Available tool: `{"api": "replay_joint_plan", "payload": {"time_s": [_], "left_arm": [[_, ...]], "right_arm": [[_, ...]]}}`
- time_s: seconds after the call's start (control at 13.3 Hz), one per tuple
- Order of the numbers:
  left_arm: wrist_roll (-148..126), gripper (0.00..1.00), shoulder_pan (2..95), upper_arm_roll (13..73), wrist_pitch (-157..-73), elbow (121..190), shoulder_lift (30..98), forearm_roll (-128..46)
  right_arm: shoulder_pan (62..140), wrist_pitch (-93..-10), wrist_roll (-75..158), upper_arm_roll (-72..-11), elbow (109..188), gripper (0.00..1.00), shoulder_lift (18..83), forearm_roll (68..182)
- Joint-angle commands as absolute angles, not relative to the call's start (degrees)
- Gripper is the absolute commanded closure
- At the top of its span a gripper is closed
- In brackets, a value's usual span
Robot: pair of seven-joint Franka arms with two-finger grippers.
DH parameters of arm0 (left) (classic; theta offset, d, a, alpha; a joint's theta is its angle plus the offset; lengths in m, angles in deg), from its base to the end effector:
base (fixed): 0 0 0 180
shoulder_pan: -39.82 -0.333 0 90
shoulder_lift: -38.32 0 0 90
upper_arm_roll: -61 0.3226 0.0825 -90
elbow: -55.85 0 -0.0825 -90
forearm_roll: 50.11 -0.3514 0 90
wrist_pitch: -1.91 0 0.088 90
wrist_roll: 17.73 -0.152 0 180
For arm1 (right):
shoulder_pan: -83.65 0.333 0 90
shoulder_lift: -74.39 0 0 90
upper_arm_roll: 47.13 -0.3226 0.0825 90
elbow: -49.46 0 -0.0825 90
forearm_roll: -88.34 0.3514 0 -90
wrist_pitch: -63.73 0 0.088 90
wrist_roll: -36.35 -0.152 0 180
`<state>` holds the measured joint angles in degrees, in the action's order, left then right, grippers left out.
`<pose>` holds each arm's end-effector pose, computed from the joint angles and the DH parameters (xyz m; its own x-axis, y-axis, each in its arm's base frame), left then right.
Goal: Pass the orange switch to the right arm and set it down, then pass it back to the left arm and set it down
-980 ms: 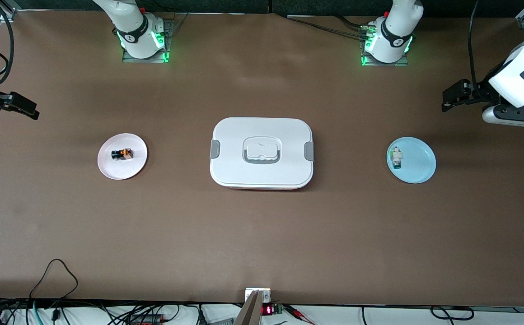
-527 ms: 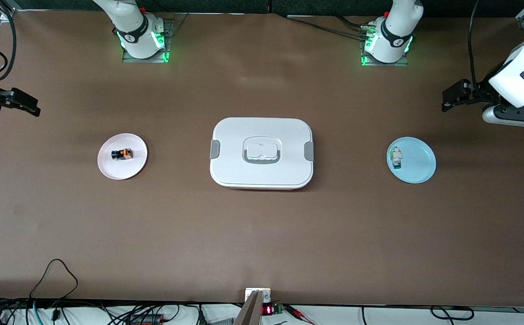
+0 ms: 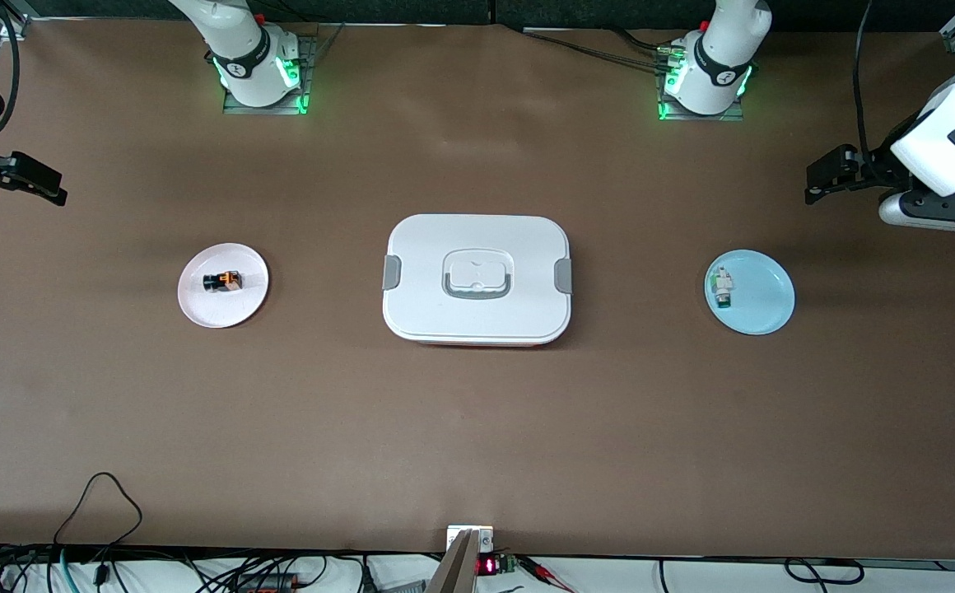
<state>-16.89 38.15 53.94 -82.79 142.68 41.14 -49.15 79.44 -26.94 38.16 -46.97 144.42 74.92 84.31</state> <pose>0.5212 -0.0503 0.5770 0.9930 -0.0809 -0.0862 -0.0793 -0.9966 0.0215 0.5118 -0.0498 0.5544 0.9967 -0.0437 -0.0678 -0.0391 -0.9969 0.0679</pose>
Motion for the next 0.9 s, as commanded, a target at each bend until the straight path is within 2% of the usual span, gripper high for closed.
{"api": "replay_joint_plan", "payload": {"time_s": [0.0,0.3,0.83], "left_arm": [[-16.3,0.0,38.1,53.7,-81.9,143.6,39.8,-48.4],[-14.4,0.0,38.1,53.4,-82.2,148.0,36.1,-48.4],[-14.2,0.0,38.1,53.4,-81.4,148.5,35.6,-48.4]], "right_arm": [[79.3,-24.3,38.5,-47.0,142.1,0.0,74.3,85.0],[79.4,-24.0,38.5,-47.0,142.1,0.0,74.3,85.1],[79.3,-24.0,38.5,-47.1,142.1,0.0,74.3,85.1]]}}
